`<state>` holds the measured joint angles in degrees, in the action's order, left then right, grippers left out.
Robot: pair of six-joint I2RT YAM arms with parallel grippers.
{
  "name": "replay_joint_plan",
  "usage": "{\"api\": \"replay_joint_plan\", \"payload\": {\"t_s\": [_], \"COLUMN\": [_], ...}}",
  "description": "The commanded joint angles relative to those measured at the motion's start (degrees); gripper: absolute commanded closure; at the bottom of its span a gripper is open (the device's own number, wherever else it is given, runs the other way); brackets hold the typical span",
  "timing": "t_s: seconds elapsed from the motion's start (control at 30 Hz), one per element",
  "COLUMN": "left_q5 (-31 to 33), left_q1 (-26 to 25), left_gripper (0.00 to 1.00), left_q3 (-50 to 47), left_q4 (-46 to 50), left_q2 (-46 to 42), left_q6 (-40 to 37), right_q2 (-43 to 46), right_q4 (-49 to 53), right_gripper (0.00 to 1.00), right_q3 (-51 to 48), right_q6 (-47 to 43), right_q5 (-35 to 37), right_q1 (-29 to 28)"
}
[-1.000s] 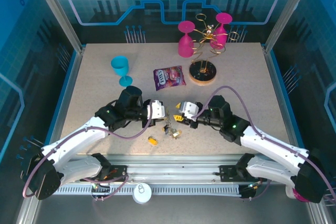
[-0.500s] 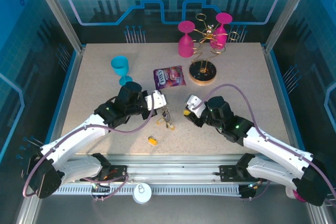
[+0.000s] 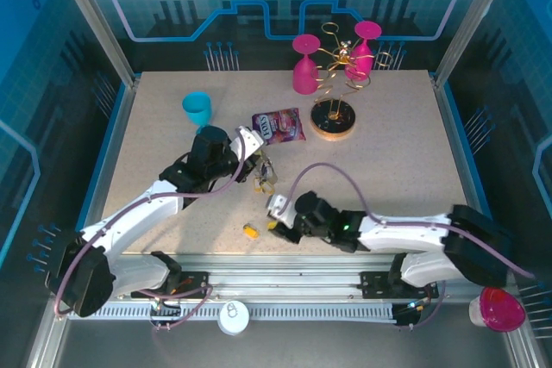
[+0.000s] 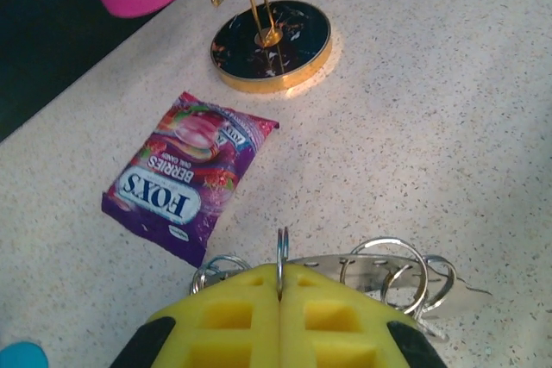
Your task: Put the keys on the keyring
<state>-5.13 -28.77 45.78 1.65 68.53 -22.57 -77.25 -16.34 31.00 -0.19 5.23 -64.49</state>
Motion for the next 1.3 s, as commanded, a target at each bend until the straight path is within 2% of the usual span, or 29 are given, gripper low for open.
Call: {"api": "replay_joint_plan", "payload": {"t_s": [0.0,0.13,0.23,0.43,0.63,0.8,0.97,1.17,1.27], "left_q5": [0.46,1.98,1.56,0.64,0.81,0.73,0.69,0.63,0.50], "left_q1": [1.41,2.14,2.23,2.23,2.24,2.24,2.31,2.32,2.32], "left_gripper": [1.00,1.00,1.00,1.00,1.00,1.00,1.00,1.00,1.00], "left_q3": [-1.25,-2.23,-2.96,-3.31,-3.61,-3.68,-3.81,-3.86,-3.80], "left_q4": [-7.01,-8.69,-9.45,-9.56,-9.74,-9.74,-9.64,-9.48,-9.46], "left_q2": [0.43,0.42,0.30,-0.22,-0.64,-0.66,-0.65,-0.61,-0.59], "left_q6": [6.11,8.76,9.58,9.38,8.93,8.57,7.92,7.10,7.00], "right_q2": [-7.73,-15.85,-20.02,-27.78,-30.28,-26.91,-19.14,-6.50,-2.74], "right_q4": [-13.64,-15.58,-15.67,-16.29,-11.46,-5.74,0.48,11.58,13.41], "right_gripper": [0.66,0.67,0.58,0.54,0.59,0.66,0.71,0.71,0.67], "right_q3": [1.32,5.40,7.62,12.04,13.92,10.79,5.05,0.01,1.04], "right_q6": [1.64,9.47,15.73,11.48,8.21,4.41,4.53,10.06,12.10], "right_q5": [3.06,5.75,7.09,8.84,11.33,15.82,19.28,17.83,13.09], "right_q1": [-2.81,-3.34,-3.81,-6.03,-6.43,-6.43,-4.12,-0.17,0.33]}}
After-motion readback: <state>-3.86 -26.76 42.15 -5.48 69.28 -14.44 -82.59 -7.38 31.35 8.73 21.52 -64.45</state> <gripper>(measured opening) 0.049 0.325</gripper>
